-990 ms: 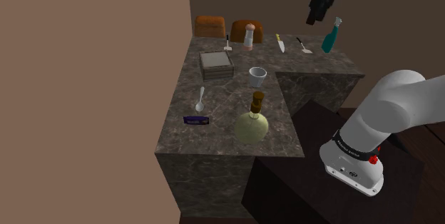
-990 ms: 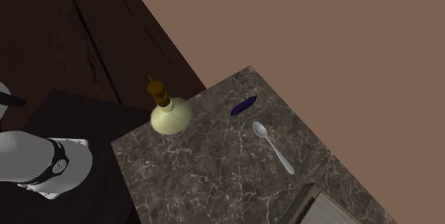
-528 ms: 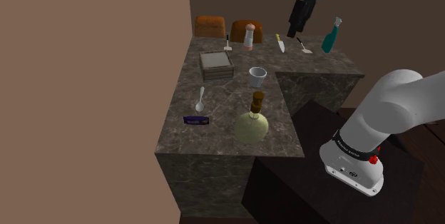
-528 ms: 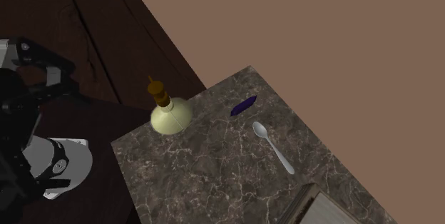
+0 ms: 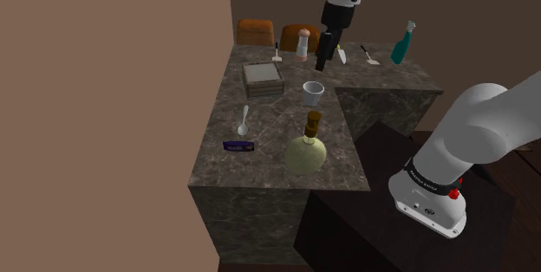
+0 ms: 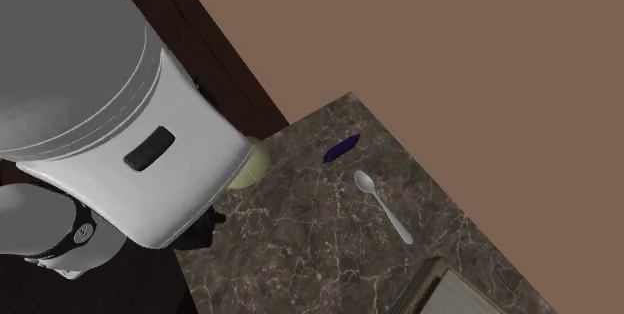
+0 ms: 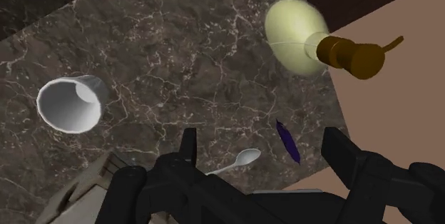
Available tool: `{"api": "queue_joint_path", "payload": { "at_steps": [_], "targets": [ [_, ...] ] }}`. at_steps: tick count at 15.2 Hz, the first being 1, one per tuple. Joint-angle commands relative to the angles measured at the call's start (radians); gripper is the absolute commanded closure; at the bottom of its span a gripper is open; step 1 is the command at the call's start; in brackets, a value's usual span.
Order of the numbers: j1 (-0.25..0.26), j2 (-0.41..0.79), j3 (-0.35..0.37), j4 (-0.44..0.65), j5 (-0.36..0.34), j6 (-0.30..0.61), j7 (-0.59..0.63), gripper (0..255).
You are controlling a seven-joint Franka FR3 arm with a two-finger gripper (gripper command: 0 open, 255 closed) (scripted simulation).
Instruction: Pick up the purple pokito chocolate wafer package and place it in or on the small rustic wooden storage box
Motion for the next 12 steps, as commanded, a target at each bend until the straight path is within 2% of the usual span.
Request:
{"api": "queue_joint_path", "payload": {
  "at_steps": [1, 7, 12],
  "targets": [
    [0.014, 0.056, 0.020, -0.007, 0.002, 0.068, -0.010, 0],
    [0.050, 0.246, 0.084, 0.018, -0.010, 0.241, -0.022, 0],
    [0.074, 0.419, 0.135, 0.069, -0.050, 0.367, -0.016, 0]
  ]
}}
